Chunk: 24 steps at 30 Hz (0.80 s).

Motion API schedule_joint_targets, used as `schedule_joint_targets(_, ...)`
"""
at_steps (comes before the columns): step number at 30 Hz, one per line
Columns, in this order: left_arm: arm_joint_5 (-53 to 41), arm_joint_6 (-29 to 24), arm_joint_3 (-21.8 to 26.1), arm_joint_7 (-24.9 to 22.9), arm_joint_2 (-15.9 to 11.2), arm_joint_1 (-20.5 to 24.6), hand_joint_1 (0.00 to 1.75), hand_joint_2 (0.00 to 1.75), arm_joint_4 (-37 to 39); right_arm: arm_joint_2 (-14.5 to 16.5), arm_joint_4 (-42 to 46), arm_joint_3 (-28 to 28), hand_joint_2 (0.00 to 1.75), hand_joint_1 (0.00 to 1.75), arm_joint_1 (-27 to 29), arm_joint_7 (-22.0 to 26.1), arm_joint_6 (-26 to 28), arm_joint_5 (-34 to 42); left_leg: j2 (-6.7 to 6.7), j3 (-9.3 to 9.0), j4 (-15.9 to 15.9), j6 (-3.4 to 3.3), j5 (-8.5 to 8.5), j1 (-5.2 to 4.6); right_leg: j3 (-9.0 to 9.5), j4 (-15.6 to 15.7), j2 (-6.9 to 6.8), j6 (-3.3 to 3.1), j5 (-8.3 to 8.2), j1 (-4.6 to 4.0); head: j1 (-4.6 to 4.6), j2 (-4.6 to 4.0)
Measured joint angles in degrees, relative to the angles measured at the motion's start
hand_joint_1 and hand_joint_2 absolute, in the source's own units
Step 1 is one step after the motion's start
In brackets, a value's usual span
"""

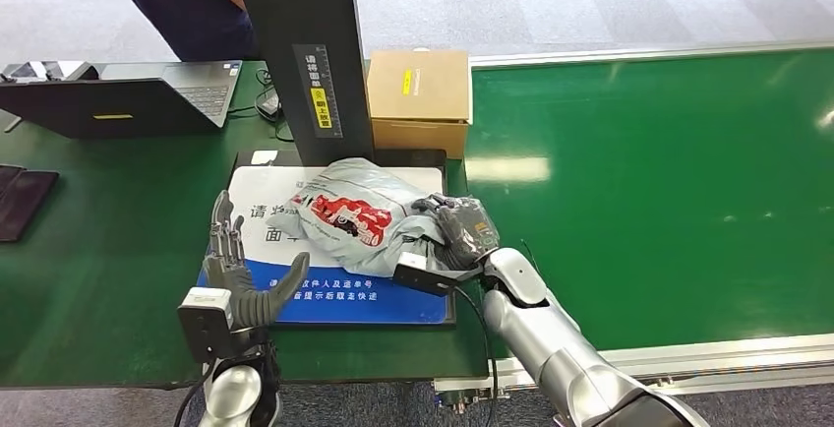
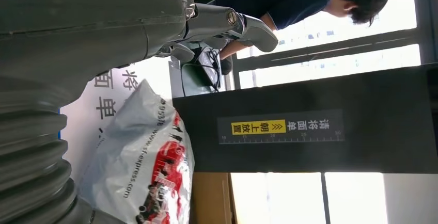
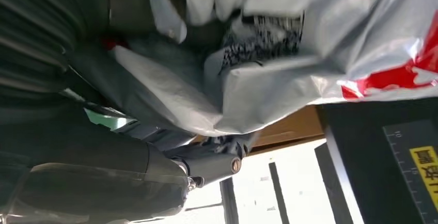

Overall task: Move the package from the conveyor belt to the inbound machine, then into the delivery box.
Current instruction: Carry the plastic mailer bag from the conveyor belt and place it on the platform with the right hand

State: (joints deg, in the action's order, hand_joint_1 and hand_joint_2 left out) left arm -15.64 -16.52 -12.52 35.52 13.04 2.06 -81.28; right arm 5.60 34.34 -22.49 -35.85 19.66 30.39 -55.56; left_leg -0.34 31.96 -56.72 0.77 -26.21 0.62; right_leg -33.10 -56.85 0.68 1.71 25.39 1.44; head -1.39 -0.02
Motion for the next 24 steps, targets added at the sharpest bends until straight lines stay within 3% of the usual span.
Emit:
schedule_joint_targets(5, 0.38, -0.14, 0.0, 0.42, -0.01, 0.96, 0.0, 1.75, 1.29, 1.21, -1.05, 2.32, 0.0, 0.0, 0.0, 10.52, -6.1, 10.57, 0.0, 0.0, 0.01, 0.01, 0.01, 0.01, -0.03, -0.01, 0.0, 0.0, 0.0, -0.02, 0.01, 0.0)
schedule_joint_targets(9, 0.79, -0.14, 0.0, 0.88, -0.01, 1.53, 0.0, 1.75, 2.36, 1.55, 4.8, 3.65, 0.0, 0.0, 3.18, 19.0, -17.27, 25.66, 0.0, 0.03, 0.01, 0.01, 0.01, 0.02, -0.06, -0.01, 0.0, -0.01, 0.01, -0.03, 0.01, 0.0)
schedule_joint_targets(18, 0.58, -0.12, 0.01, 0.95, 0.0, 1.57, 0.0, 1.75, 3.59, 1.35, 22.41, 3.86, 0.0, 0.0, 11.75, 20.16, -29.41, 43.19, -0.01, 0.06, 0.01, 0.01, 0.0, 0.01, -0.07, 0.01, -0.01, -0.02, 0.03, -0.02, 0.0, 0.0)
schedule_joint_targets(24, -0.34, -0.33, 0.14, 0.13, 0.01, 0.65, 0.0, 1.75, 3.11, 1.28, 35.93, 6.1, 0.0, 0.0, 18.15, 20.13, -29.24, 49.3, 0.0, 0.06, 0.02, 0.02, 0.0, 0.01, -0.07, 0.01, 0.0, -0.02, 0.02, -0.02, 0.01, 0.0)
